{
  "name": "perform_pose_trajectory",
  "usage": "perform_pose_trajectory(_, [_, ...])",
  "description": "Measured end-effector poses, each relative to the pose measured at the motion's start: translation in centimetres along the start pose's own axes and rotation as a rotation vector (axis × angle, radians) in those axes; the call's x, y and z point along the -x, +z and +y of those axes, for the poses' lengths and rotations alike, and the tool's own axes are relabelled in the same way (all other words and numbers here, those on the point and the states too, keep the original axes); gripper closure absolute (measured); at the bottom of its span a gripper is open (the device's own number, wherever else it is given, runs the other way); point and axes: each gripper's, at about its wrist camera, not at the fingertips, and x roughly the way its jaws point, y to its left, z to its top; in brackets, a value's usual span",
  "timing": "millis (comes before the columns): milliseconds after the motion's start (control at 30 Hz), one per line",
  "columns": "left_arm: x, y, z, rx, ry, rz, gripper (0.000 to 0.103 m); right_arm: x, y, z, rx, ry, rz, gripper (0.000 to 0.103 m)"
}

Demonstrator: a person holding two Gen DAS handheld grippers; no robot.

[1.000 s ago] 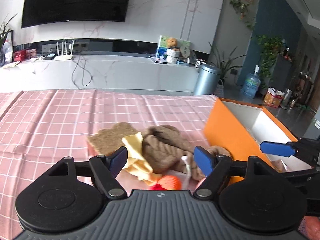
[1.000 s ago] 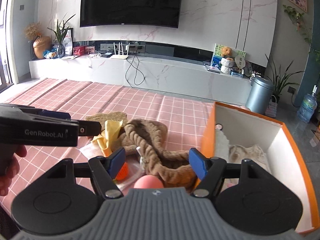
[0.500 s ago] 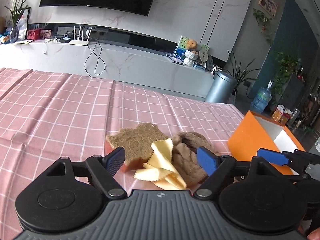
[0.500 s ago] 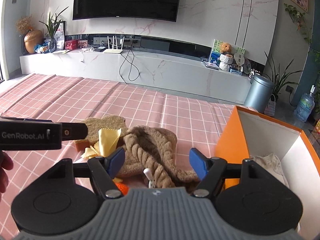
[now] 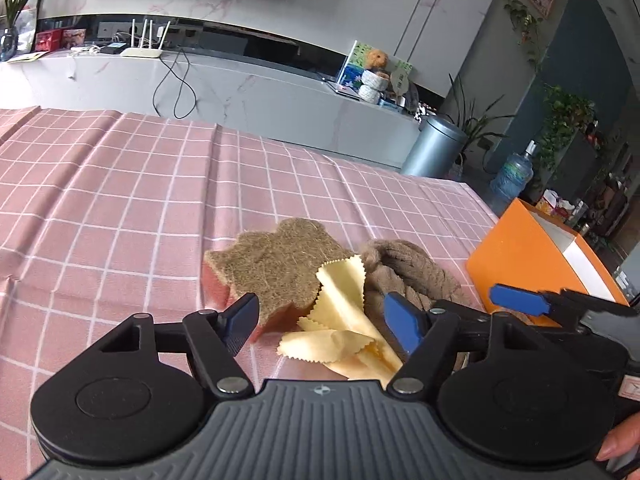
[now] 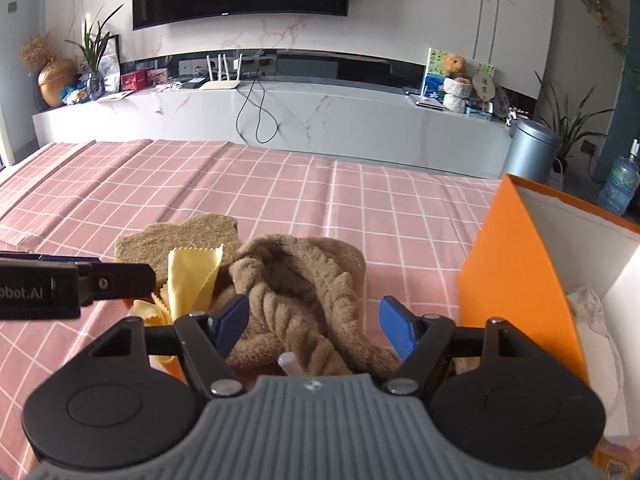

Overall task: Organize soft objects
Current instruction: 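Grasp the brown rope-knot plush with the right gripper while the left grasps the loofah sponge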

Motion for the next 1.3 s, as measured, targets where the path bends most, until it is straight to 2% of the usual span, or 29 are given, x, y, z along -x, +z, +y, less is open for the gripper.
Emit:
perform_pose_trajectory(67, [-0.3,0.2,0.0,-0.01,0.044,-0.014,0.02,-1.0,0.4,0.3,0.009,0.008,0.023,0.018])
perform_pose_trajectory(200, [-0.9,1.5,1.0,-0.045,0.111,-0.011,0.016,-2.6,1.2,0.8,0.012,0.02,0.048,0.016])
perform_pose_trajectory(267, [-1.2,2.1,1.2,-0.139,0.124,0.001,0.015,-3.2,1.3,1.0,0.032,0.016,0.052,0.016])
perform_pose_trajectory(400, [-2.0,2.4,0.7,-0.381,0.086,0.078,0.015,-4.0,0.8,1.1,0.034,0.062,0.09,0.015])
perform_pose_trajectory(467, [-2.2,2.3,0.8,-0.46,0.076,0.095,0.014,-4.3,0.4,1.4,0.052,0.072,0.099,0.015])
perform_pose_trajectory(533, [-2.7,2.3,1.2,-0.492,0.067,0.114,0.014,-4.6,0.3,1.6,0.066,0.078,0.104,0.015])
perform_pose_trajectory(733, [-4.0,2.3,1.6,-0.497,0.042,0.116,0.01,-4.7,0.0,1.7,0.062,0.093,0.123,0.024])
perform_pose_trajectory(767, [-4.0,2.3,1.7,-0.494,0.043,0.113,0.01,-4.7,-0.1,1.7,0.061,0.095,0.127,0.028])
perform_pose_trajectory(833, [-4.1,2.3,1.9,-0.468,0.036,0.113,0.008,-4.7,-0.2,1.8,0.064,0.091,0.13,0.03])
perform_pose_trajectory(933, [-4.6,2.1,2.1,-0.427,0.004,0.13,0.008,-4.5,-0.5,2.1,0.076,0.078,0.126,0.04])
perform_pose_trajectory(1000, [-5.1,1.7,1.6,-0.455,0.035,0.14,0.008,-4.3,-0.7,2.2,0.087,0.073,0.121,0.051])
perform_pose_trajectory(1100, [-5.3,1.1,0.9,-0.494,0.061,0.131,0.014,-4.0,-0.8,2.4,0.105,0.063,0.111,0.062])
perform_pose_trajectory(1300, [-4.9,1.6,1.1,-0.428,0.047,0.125,0.022,-3.9,-0.6,2.2,0.105,0.052,0.096,0.073])
